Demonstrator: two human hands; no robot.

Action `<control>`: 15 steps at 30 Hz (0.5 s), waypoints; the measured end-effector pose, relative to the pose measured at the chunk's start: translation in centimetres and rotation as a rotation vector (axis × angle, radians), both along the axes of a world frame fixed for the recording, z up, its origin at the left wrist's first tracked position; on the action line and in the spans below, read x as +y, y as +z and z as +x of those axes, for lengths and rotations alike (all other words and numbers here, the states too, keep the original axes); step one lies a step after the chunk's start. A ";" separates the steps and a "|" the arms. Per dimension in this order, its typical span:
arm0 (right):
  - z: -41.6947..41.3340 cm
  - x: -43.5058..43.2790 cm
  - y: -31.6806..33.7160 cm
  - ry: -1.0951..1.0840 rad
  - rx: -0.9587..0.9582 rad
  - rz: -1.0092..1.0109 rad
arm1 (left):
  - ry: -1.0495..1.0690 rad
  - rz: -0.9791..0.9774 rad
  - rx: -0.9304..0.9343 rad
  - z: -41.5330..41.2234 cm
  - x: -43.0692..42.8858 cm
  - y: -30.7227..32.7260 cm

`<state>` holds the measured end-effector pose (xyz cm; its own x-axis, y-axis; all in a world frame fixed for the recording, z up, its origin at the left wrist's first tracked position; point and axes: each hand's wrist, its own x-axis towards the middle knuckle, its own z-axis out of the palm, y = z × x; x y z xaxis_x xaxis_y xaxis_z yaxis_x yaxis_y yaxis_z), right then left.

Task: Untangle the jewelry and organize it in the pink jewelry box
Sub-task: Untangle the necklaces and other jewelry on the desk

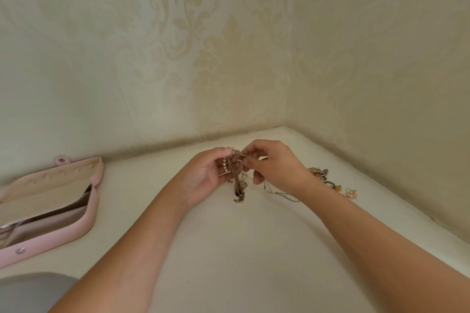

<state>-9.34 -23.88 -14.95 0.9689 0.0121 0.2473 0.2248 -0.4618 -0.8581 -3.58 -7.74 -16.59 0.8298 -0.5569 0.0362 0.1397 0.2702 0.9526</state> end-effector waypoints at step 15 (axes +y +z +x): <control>0.2 -0.2 0.2 0.018 0.027 0.215 | 0.073 0.087 -0.108 -0.6 0.0 0.2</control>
